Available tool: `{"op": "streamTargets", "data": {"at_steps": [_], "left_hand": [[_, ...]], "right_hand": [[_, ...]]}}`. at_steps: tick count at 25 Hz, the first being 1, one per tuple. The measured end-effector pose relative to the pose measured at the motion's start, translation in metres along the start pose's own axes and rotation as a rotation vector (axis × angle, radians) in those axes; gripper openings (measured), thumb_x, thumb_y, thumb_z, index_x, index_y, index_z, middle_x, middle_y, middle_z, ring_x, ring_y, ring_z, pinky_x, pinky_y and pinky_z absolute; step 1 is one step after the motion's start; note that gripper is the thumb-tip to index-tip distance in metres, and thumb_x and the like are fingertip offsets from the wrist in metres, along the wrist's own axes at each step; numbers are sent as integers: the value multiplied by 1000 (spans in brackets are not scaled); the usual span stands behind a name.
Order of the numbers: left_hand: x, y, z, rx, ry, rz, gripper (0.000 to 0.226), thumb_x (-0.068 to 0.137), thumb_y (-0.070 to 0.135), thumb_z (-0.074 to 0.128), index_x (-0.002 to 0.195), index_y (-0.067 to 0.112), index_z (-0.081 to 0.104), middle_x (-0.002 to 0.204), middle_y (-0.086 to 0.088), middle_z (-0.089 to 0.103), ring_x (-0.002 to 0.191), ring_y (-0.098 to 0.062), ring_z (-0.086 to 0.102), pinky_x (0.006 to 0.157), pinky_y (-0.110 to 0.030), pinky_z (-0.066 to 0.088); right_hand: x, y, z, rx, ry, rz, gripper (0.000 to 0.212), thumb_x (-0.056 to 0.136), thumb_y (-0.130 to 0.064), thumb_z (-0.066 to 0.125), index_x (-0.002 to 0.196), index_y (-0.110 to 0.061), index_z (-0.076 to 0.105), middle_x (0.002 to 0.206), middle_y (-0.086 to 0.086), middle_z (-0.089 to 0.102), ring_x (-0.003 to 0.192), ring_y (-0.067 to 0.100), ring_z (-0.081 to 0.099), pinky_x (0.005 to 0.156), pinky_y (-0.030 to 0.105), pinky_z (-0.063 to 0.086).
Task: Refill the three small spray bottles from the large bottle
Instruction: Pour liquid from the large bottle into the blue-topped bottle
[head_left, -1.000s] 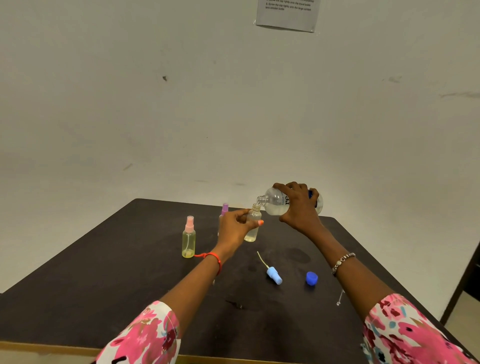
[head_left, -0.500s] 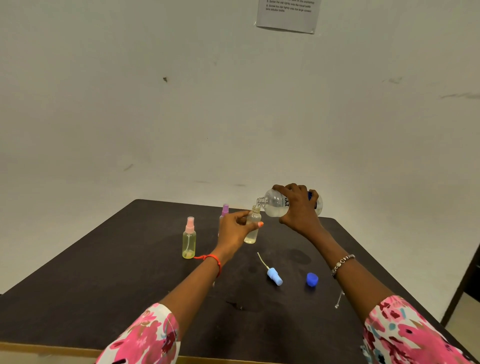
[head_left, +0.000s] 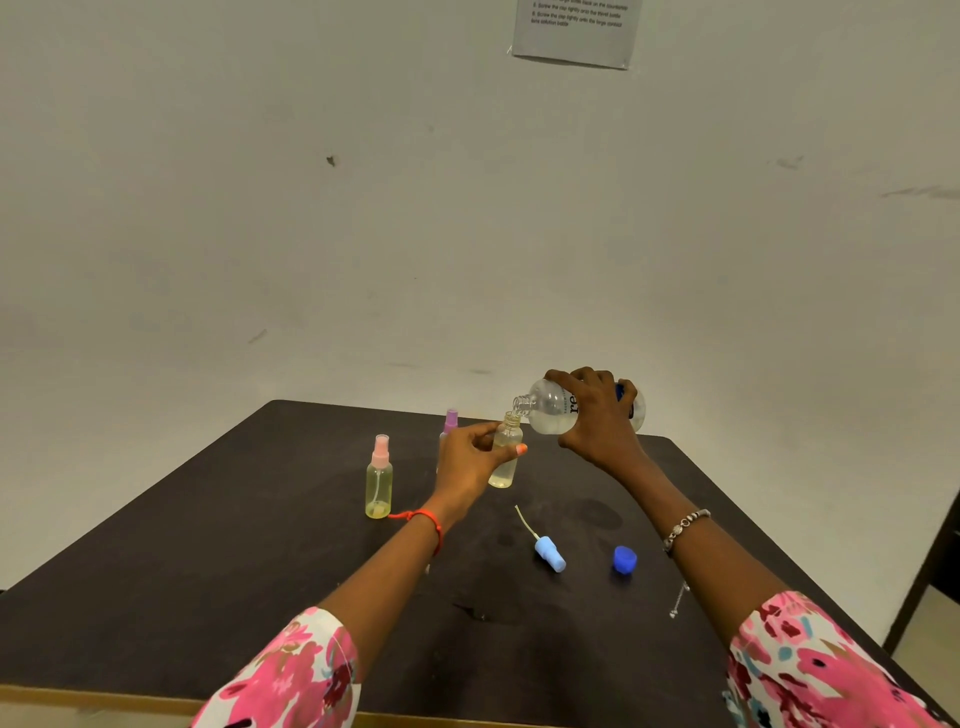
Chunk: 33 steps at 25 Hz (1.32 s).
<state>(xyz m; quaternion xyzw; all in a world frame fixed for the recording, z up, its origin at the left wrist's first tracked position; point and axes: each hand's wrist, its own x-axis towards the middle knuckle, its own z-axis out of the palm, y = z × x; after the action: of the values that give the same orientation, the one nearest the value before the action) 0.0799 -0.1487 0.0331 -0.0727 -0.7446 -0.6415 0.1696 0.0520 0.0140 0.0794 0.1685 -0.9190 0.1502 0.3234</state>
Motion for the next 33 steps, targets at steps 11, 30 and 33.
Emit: {"op": "streamTargets", "data": {"at_steps": [11,30,33], "left_hand": [[-2,1,1,5,2,-2,45,75,14,73,117,5,61,114,-14,67,90,-8,57,63,-6,42],[-2,-2,0,-19,-3,-10,45,75,15,73,117,6,62,114,-14,67,92,-11,58,81,-22,47],[-2,-4,1,-30,-3,-13,45,74,15,74,117,7,62,113,-13,67,92,-12,59,83,-25,48]], "right_hand": [[-1,-1,-3,-11,3,-10,66,65,-11,73,126,-23,50,118,10,53,118,29,41,102,46,17],[-1,0,1,11,3,-13,65,67,-12,73,126,-22,50,119,11,53,119,29,40,103,47,16],[-1,1,3,5,0,-13,66,66,-13,73,127,-22,49,119,10,53,118,29,40,103,46,17]]}}
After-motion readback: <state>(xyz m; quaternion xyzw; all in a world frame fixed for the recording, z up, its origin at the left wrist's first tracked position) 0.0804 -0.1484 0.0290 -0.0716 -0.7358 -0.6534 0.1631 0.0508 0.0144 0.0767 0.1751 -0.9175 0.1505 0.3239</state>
